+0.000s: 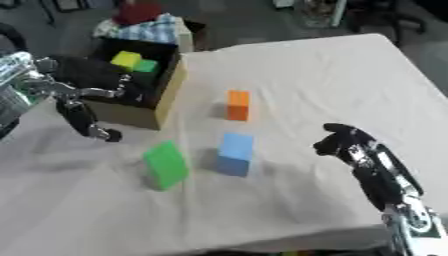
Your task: Pick up objects on the table and place them in the box.
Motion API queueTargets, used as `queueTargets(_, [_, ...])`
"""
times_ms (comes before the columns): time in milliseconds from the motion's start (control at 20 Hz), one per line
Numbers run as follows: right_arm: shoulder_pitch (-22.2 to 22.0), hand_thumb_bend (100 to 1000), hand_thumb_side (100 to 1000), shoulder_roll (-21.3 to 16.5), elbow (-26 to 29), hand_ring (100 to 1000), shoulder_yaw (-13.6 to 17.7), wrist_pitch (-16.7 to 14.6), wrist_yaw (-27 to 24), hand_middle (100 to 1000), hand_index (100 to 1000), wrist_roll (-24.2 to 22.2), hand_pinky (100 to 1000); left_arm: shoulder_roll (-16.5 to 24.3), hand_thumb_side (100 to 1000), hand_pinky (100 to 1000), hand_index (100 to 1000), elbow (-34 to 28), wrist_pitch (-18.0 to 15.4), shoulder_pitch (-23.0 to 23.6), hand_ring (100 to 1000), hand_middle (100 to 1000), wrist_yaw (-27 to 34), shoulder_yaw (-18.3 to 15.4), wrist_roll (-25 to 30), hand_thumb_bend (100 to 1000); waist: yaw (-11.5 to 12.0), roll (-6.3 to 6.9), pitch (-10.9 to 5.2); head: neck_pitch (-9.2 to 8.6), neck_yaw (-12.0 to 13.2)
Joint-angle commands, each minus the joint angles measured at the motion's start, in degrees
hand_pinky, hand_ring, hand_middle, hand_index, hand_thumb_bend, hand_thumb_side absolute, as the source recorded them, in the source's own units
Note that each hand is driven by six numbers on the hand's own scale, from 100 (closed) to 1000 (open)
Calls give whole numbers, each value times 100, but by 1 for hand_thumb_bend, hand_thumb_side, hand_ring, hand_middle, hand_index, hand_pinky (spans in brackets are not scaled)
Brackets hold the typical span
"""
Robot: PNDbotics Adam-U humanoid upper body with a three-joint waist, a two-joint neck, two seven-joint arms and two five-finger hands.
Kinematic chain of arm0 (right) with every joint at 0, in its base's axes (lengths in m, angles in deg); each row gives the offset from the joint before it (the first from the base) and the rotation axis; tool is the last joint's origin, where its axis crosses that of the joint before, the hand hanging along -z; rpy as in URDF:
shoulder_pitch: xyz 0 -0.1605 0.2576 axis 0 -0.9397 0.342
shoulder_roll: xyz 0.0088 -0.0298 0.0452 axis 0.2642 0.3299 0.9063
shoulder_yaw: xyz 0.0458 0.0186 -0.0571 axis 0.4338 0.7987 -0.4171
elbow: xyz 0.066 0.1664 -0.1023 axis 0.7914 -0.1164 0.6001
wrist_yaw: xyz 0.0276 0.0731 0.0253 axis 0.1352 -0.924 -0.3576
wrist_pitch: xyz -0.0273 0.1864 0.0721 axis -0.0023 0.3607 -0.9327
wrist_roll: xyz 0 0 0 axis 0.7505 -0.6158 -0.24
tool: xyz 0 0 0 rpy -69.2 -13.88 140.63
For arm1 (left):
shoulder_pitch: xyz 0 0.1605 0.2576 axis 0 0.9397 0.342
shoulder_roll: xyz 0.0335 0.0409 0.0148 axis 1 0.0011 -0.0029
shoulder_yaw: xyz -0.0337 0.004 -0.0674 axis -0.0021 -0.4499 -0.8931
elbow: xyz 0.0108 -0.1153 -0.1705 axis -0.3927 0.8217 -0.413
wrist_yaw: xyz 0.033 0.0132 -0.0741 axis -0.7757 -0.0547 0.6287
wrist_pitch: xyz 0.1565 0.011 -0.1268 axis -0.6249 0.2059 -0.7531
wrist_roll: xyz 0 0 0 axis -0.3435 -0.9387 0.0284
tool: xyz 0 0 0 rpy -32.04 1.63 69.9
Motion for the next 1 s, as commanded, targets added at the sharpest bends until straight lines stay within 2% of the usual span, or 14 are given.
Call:
queueTargets(50, [54, 100, 729, -102, 65, 706, 13, -6, 26, 579, 812, -14, 729, -16, 167, 848, 894, 131, -543, -97, 795, 780, 148, -146, 608, 412, -2, -6, -64, 28, -18])
queueTargets(150, [57, 100, 730, -100, 63, 706, 8, -3, 26, 579, 812, -18, 729, -75, 249, 849, 899, 162, -602, -116, 798, 787, 192, -158, 716, 506, -2, -2, -62, 28, -24])
queueTargets(200, [59, 100, 730, -100, 62, 706, 6, -2, 27, 579, 812, -21, 729, -99, 249, 849, 899, 170, -622, -125, 798, 787, 199, -161, 746, 506, 0, -1, -62, 28, -28])
queueTargets(250, [61, 100, 730, -99, 62, 706, 3, -2, 27, 579, 812, -25, 729, -129, 289, 850, 904, 174, -643, -138, 802, 793, 196, -156, 768, 564, -3, -1, -60, 28, -26])
queueTargets(400, [65, 100, 729, -98, 63, 705, 4, -2, 23, 579, 812, -26, 729, -214, 320, 854, 911, 165, -739, -187, 814, 807, 133, -105, 826, 626, -16, -1, -59, 28, -24])
queueTargets(1000, [73, 100, 732, -85, 74, 705, -1, 12, 28, 579, 813, -39, 729, -450, 311, 864, 916, 326, -1083, -87, 823, 814, -99, 143, 1014, 592, -118, 32, -40, 28, -25])
